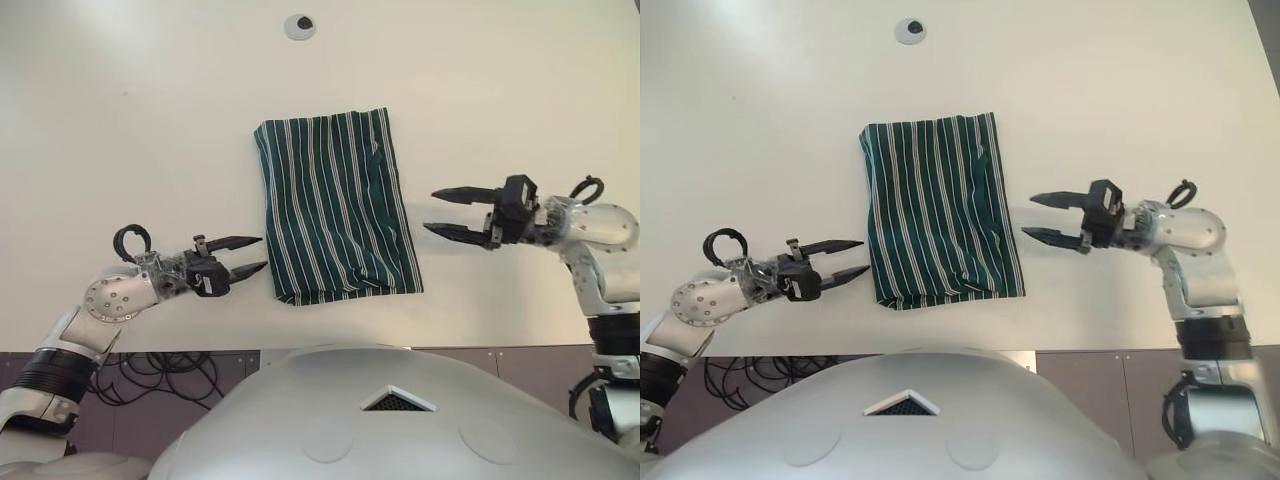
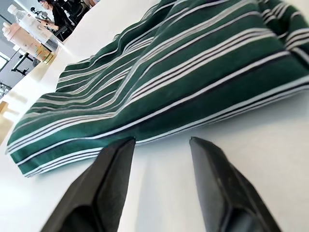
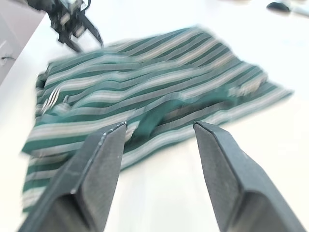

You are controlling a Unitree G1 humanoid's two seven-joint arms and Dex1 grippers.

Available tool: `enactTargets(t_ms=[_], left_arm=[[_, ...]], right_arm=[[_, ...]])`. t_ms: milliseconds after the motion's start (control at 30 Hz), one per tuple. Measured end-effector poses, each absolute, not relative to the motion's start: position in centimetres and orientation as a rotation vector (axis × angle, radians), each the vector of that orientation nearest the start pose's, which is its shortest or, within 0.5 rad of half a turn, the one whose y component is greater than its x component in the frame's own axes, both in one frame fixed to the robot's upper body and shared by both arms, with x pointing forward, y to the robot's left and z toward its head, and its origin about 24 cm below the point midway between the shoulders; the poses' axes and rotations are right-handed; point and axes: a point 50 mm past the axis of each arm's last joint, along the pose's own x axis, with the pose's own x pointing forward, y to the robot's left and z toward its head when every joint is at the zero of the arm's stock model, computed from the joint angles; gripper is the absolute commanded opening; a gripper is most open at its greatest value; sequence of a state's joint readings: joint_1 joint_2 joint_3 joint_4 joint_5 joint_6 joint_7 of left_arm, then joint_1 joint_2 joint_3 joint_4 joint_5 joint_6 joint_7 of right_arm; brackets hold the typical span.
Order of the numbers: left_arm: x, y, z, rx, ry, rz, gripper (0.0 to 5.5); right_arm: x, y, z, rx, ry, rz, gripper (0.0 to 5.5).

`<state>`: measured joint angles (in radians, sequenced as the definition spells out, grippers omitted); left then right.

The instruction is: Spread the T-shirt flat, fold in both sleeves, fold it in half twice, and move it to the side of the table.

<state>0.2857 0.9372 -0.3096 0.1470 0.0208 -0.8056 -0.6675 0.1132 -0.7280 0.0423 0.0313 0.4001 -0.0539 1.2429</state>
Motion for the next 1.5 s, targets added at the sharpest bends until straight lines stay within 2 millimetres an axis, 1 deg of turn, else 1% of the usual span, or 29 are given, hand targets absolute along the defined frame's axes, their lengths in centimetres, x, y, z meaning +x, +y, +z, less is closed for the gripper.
enactTargets(t_ms=[67,100,133,167,233,333,500,600,767,867,967,1000,1067,1133,1167,1333,1400,1500], left_arm=[[13.6,23.1,2.1,0.793,0.067,-1.279,2.74],[13.5,23.1,2.1,0.791,0.061,-1.288,2.86],[13.2,22.9,2.1,0.782,0.05,-1.302,3.0],[12.7,22.7,2.0,0.772,0.037,-1.319,3.0],[12.5,22.4,2.0,0.767,0.024,-1.329,3.0],[12.1,22.4,1.9,0.776,-0.003,-1.336,3.0],[11.6,22.2,1.9,0.814,-0.06,-1.343,3.0],[11.4,21.8,1.8,0.857,-0.139,-1.326,3.0],[11.6,21.3,1.6,0.951,-0.26,-1.321,3.0],[11.9,20.9,1.4,0.973,-0.313,-1.297,3.0],[12.1,20.9,1.1,0.992,-0.341,-1.294,2.44],[12.1,20.9,1.0,0.986,-0.341,-1.293,2.23],[12.2,20.8,0.9,0.992,-0.358,-1.312,1.99],[12.5,20.8,1.0,0.992,-0.372,-1.307,1.73],[12.6,20.7,1.1,0.992,-0.381,-1.308,1.69],[12.8,20.7,1.1,0.986,-0.395,-1.305,1.37],[12.9,20.6,1.1,0.985,-0.4,-1.313,1.29],[13.1,20.6,1.2,0.981,-0.405,-1.319,1.12]], right_arm=[[17.9,-24.8,4.2,-0.311,0.351,1.277,3.42],[17.3,-25.2,3.8,-0.352,0.365,1.286,3.59],[16.6,-25.9,3.2,-0.445,0.407,1.304,3.8],[16.5,-26.2,3.1,-0.537,0.373,1.314,3.8],[16.5,-26.4,3.5,-0.664,0.325,1.353,3.8],[15.9,-26.0,3.3,-0.686,0.282,1.373,3.8],[14.9,-24.7,2.8,-0.662,0.222,1.405,3.8],[14.3,-23.9,2.5,-0.642,0.196,1.441,3.8],[13.9,-22.8,2.3,-0.648,0.133,1.478,3.8],[14.5,-22.1,2.4,-0.714,0.055,1.491,3.8],[14.9,-21.6,2.3,-0.746,0.008,1.502,3.85],[14.9,-21.5,2.3,-0.75,-0.005,1.504,3.63],[15.1,-21.2,2.2,-0.769,-0.027,1.517,3.32],[15.1,-20.9,2.0,-0.769,-0.033,1.524,2.84],[15.1,-20.9,1.9,-0.767,-0.036,1.527,2.72],[15.1,-20.2,1.5,-0.766,-0.047,1.553,1.7],[15.3,-19.5,1.1,-0.75,-0.064,1.548,1.39],[15.1,-19.3,0.8,-0.746,-0.069,1.556,0.81]])
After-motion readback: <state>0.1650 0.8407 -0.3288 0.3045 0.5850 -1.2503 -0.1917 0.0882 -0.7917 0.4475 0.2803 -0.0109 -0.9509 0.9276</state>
